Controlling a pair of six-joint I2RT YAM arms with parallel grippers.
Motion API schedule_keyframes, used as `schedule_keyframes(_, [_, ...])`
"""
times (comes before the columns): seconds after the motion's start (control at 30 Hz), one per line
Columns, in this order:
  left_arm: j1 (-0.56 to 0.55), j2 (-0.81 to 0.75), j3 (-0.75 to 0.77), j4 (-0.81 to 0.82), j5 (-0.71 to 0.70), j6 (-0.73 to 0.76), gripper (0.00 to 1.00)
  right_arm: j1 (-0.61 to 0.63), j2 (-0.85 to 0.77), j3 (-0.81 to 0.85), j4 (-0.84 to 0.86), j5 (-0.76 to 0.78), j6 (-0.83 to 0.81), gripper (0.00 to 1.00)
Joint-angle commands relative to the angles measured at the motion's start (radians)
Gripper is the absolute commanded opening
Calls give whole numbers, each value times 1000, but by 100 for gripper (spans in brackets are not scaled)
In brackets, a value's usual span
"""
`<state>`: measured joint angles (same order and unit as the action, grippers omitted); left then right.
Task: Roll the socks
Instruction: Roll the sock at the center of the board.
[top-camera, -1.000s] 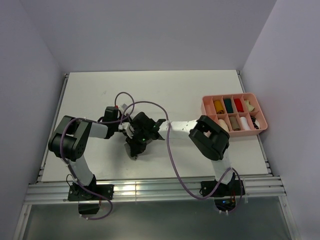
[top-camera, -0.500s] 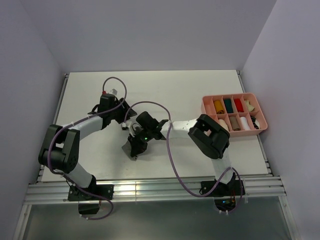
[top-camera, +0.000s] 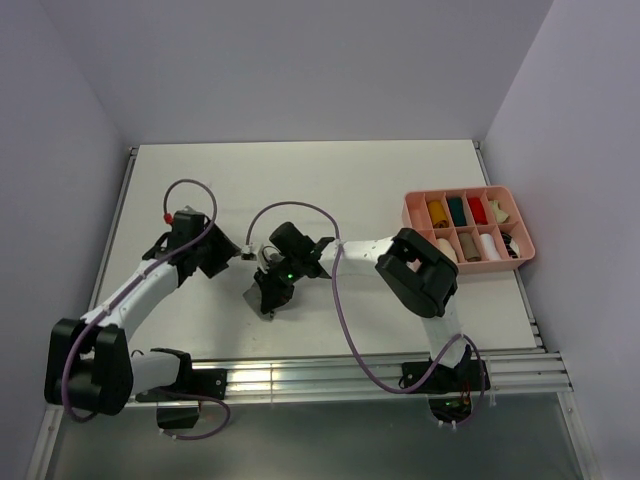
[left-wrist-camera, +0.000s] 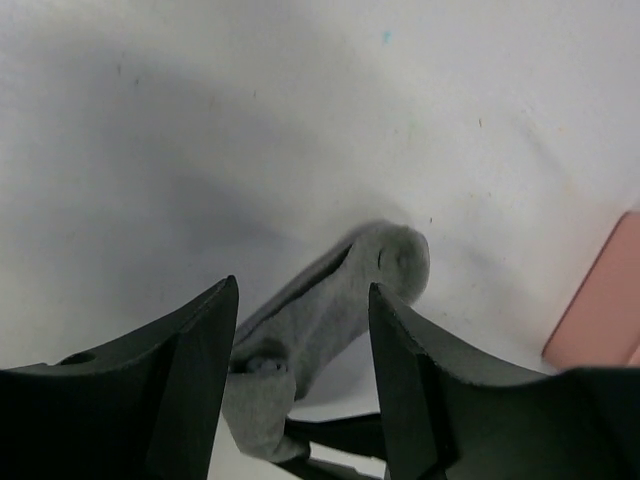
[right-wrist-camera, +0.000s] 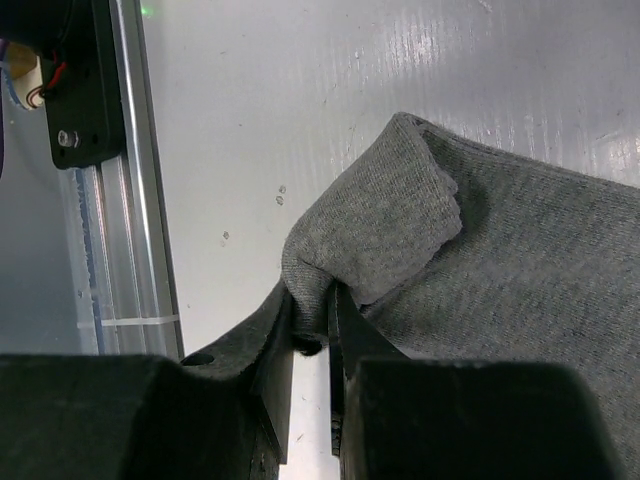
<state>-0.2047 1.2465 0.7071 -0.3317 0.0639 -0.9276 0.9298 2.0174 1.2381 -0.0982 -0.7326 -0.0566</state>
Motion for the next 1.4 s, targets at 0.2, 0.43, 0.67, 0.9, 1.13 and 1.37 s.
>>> schedule_keyframes(0.2, [-88, -88, -143, 39, 120, -126, 62, 17, 32, 26, -95, 111, -22, 3])
schedule_keyframes(0.43, [-167, -18, -138, 25, 68, -132, 62, 20, 38, 26, -98, 113, -25, 3])
schedule_keyframes(0.67, [-174, -15, -173, -18, 25, -134, 55, 20, 43, 14, -86, 113, -15, 4])
schedule_keyframes(0.9, [-174, -102, -149, -150, -50, -154, 61, 20, 40, 9, -81, 119, -12, 4])
schedule_keyframes(1.13, [-174, -93, -175, -89, 8, -181, 60, 20, 43, 20, -86, 117, -14, 4])
schedule_keyframes(1.37, [-197, -46, -187, -35, 10, -180, 57, 21, 47, 21, -83, 116, -11, 4])
